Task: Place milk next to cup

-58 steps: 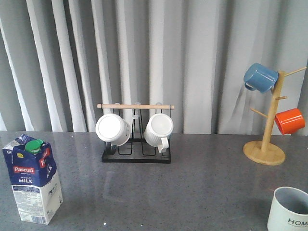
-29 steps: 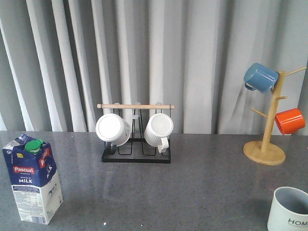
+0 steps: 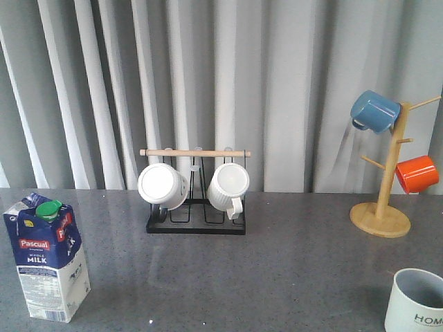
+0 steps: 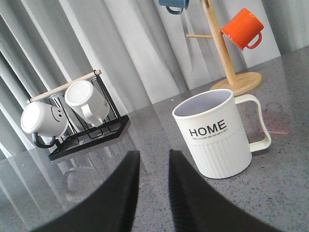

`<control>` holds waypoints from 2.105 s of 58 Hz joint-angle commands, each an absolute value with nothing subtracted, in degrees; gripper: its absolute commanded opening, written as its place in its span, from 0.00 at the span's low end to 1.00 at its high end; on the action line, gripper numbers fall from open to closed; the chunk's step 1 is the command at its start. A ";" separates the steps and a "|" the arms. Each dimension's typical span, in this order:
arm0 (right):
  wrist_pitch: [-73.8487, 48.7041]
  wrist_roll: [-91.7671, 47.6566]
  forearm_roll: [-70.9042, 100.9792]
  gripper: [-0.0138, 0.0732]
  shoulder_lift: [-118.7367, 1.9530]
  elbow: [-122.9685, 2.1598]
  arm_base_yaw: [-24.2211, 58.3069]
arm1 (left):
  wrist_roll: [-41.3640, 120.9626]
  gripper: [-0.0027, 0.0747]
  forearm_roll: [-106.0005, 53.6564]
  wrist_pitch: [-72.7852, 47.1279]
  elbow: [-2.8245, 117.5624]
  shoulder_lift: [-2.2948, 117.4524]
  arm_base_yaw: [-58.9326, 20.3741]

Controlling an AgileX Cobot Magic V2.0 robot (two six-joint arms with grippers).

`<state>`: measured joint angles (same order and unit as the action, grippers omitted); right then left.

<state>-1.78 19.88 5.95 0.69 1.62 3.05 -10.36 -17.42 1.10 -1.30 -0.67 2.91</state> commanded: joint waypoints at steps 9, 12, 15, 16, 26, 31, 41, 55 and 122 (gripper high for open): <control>4.40 19.64 7.96 0.75 1.32 0.70 3.22 | -16.46 0.54 -17.93 7.45 0.23 -0.82 2.73; 6.76 19.64 7.96 0.77 1.32 0.70 3.15 | -18.01 0.58 -19.02 9.78 0.23 -0.82 2.73; 9.73 19.87 9.19 0.78 1.32 0.70 3.15 | -19.59 0.59 -20.38 12.42 0.23 -0.82 2.73; 10.41 19.87 9.60 0.78 1.32 0.65 3.15 | -20.14 0.59 -20.52 13.29 0.31 -0.82 2.73; 2.49 15.99 10.46 0.74 -0.61 -7.62 3.20 | -21.35 0.59 -14.50 9.77 5.96 -0.82 2.73; -6.14 9.88 5.78 0.74 -4.95 -16.92 3.20 | -20.12 0.59 -6.76 2.96 12.19 -0.11 2.73; -26.38 9.63 -9.07 0.74 -19.76 -38.80 3.15 | -20.12 0.59 3.14 -10.40 23.76 6.50 2.73; -48.66 16.96 -27.79 0.74 -36.34 -51.76 3.15 | -15.82 0.59 3.99 -19.34 31.07 17.87 2.73; -32.51 -10.24 3.45 0.68 -61.88 -43.77 -17.03 | -15.56 0.59 5.37 -20.65 31.07 20.54 2.73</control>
